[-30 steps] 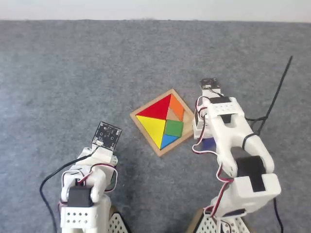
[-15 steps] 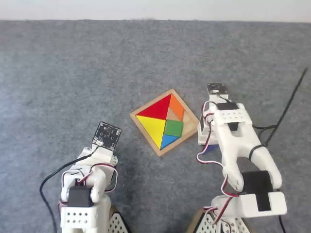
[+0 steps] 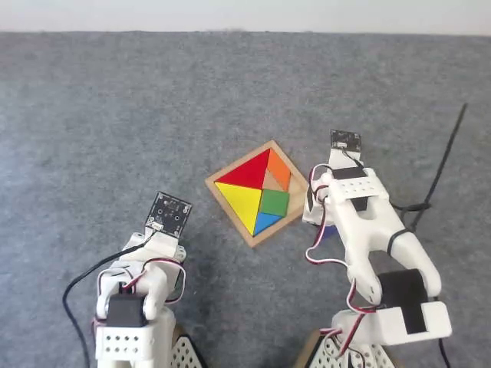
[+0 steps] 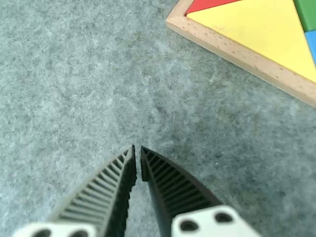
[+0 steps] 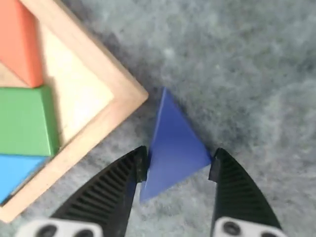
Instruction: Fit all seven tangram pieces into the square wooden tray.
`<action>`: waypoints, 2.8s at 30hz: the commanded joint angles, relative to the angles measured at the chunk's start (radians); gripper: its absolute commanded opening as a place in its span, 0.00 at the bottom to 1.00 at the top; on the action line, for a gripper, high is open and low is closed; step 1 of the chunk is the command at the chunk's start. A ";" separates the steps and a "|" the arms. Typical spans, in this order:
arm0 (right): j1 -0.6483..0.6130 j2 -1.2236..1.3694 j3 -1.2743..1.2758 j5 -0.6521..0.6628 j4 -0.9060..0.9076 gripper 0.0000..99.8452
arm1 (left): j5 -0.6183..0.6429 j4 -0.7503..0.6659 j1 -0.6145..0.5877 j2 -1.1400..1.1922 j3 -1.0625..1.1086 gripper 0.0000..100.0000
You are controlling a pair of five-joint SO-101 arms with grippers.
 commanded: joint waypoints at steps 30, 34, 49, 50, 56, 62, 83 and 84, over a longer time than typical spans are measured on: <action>-0.150 -0.033 -0.304 0.064 0.131 0.14 | -0.011 0.003 -0.005 -0.023 -0.007 0.02; -0.151 0.110 -0.408 0.064 0.131 0.14 | -0.011 0.003 -0.005 -0.023 -0.007 0.02; -0.154 0.312 -0.548 0.078 0.136 0.16 | -0.011 0.003 -0.005 -0.023 -0.007 0.02; -0.156 0.312 -0.548 0.097 0.147 0.19 | -0.011 0.003 -0.005 -0.023 -0.007 0.02; -0.159 0.311 -0.549 0.112 0.191 0.34 | -0.011 0.003 -0.005 -0.023 -0.007 0.02; -0.183 0.246 -0.571 0.112 0.216 0.34 | -0.011 0.003 -0.005 -0.023 -0.007 0.02; -0.012 0.025 -0.218 0.114 -0.024 0.25 | -0.011 0.003 -0.005 -0.023 -0.007 0.02; -0.015 0.036 -0.218 0.114 -0.035 0.26 | -0.011 0.003 -0.005 -0.023 -0.007 0.02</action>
